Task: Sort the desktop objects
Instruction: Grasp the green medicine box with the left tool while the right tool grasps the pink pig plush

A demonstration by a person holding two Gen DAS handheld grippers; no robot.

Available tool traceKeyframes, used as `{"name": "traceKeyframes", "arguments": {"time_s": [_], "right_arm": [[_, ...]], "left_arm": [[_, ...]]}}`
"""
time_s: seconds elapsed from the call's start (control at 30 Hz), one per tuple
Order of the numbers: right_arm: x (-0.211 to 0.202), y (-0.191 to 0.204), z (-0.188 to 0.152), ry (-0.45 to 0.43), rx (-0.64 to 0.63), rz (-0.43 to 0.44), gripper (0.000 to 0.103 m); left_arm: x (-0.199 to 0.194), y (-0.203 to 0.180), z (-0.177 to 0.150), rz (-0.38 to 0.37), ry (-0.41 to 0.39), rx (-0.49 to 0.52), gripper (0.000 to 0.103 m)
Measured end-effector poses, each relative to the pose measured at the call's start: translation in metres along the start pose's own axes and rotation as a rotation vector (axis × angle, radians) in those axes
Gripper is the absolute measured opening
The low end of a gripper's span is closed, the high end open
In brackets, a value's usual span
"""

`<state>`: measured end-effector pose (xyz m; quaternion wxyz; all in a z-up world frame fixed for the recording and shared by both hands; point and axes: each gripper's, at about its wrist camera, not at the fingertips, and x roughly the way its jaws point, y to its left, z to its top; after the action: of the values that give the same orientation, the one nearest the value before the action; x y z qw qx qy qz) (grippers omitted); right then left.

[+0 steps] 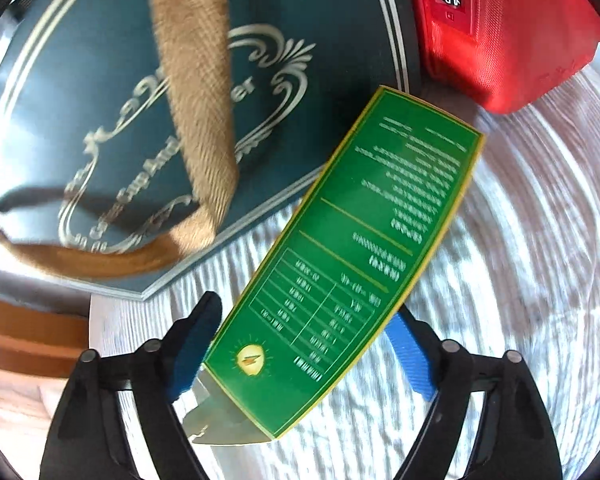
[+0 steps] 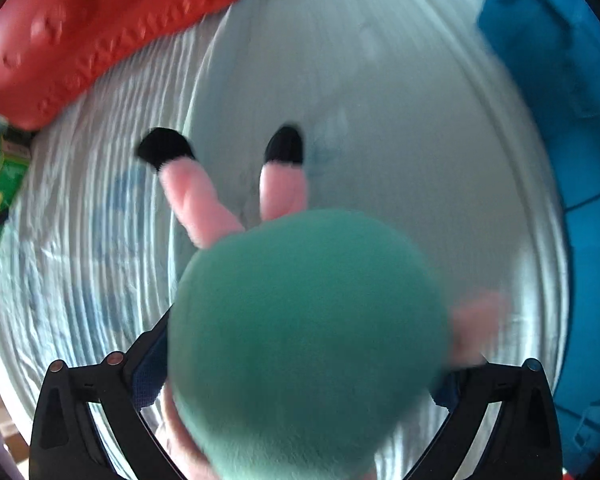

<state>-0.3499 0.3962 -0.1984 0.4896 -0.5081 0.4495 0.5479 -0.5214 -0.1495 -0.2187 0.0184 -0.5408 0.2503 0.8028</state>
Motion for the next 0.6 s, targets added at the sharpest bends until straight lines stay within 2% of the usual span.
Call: {"name": "traceKeyframes", "arguments": {"time_s": [0.03, 0.07, 0.1, 0.17, 0.23, 0.33, 0.37, 0.57, 0.6], "right_arm": [[0.002, 0.003, -0.002, -0.002, 0.014, -0.021, 0.103], [0.0, 0.005, -0.005, -0.019, 0.005, -0.034, 0.098], [-0.003, 0.005, -0.007, -0.028, 0.061, -0.039, 0.095], [-0.015, 0.005, -0.013, -0.057, 0.057, -0.032, 0.088], [-0.03, 0.008, -0.019, -0.1, 0.076, -0.028, 0.086], [-0.058, 0.013, -0.031, -0.176, 0.058, -0.019, 0.086], [-0.067, 0.015, -0.035, -0.195, 0.157, -0.048, 0.085], [-0.131, 0.03, -0.061, -0.349, 0.109, -0.035, 0.085], [-0.14, 0.033, -0.059, -0.366, 0.102, -0.032, 0.085]], "left_arm": [[-0.003, 0.001, -0.004, -0.001, 0.004, -0.005, 0.076], [-0.006, 0.003, -0.009, -0.007, 0.008, -0.011, 0.073], [-0.01, 0.005, -0.014, -0.018, 0.009, -0.017, 0.07], [-0.016, 0.009, -0.023, -0.034, 0.016, -0.034, 0.067], [-0.024, 0.016, -0.032, -0.046, 0.018, -0.066, 0.064], [-0.05, 0.025, -0.048, -0.056, -0.018, -0.101, 0.06], [-0.061, 0.028, -0.055, -0.063, -0.034, -0.113, 0.059], [-0.129, 0.046, -0.092, -0.101, -0.127, -0.174, 0.056], [-0.138, 0.049, -0.092, -0.108, -0.14, -0.187, 0.048]]}}
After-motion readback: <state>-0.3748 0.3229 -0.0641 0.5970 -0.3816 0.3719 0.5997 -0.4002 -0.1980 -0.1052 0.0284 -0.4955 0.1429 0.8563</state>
